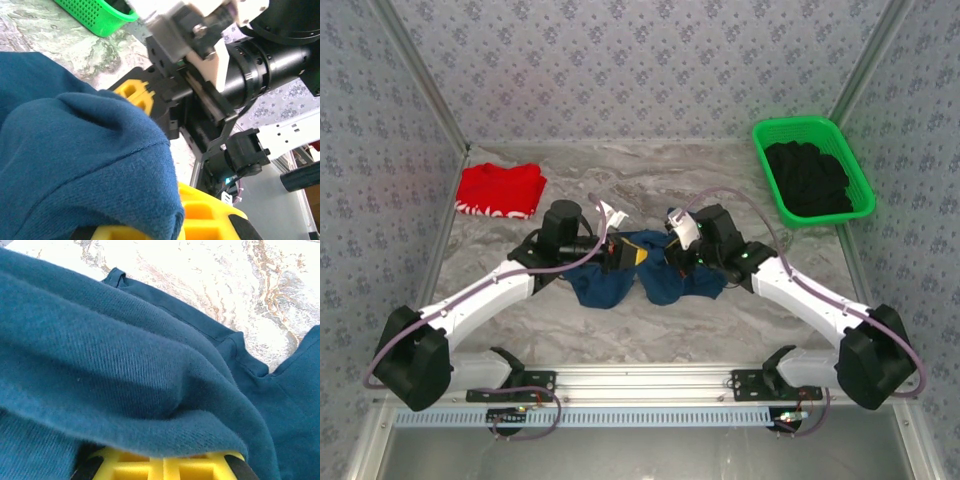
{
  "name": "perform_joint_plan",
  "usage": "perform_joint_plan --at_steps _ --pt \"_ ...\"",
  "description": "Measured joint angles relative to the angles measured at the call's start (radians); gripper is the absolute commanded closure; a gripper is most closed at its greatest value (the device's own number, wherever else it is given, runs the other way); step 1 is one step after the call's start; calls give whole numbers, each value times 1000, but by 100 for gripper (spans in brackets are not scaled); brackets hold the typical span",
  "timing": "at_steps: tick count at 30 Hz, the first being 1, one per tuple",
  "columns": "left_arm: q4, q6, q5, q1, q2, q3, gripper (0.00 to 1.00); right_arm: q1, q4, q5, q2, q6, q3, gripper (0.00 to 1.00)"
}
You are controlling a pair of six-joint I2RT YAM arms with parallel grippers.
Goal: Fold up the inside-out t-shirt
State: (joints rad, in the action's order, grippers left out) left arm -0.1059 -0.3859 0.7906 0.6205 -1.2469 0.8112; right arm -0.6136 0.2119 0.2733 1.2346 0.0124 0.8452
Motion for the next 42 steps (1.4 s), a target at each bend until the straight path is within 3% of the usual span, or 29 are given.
perform_joint_plan --at_steps 5,11,12,16,19,22,26,30,34,42 --pt "-2 -23 -62 -56 25 -2 100 71 59 60 -152 -16 -31 100" --pt "16 -34 -146 -97 29 -14 99 152 68 261 -286 -98 -45 100" --pt "26 -34 -165 -97 29 -14 94 159 67 298 -285 -111 -45 100" --pt "66 -34 -238 -97 20 -11 90 176 30 421 -272 -164 -57 100" --pt "108 -37 -288 -97 -9 6 71 178 -8 474 -261 -197 -64 100" --pt "146 -30 -326 -102 -18 11 52 178 -33 484 -251 -212 -64 100" --pt "205 -40 -397 -101 22 11 41 177 -45 474 -219 -216 -64 100" --pt "264 -45 -463 -71 123 11 35 176 -45 447 -188 -215 -64 100" --pt "320 -57 -484 7 170 16 39 171 -51 428 -180 -216 -64 100" --pt "235 -179 -381 87 50 30 35 153 -64 400 -171 -216 -66 100"
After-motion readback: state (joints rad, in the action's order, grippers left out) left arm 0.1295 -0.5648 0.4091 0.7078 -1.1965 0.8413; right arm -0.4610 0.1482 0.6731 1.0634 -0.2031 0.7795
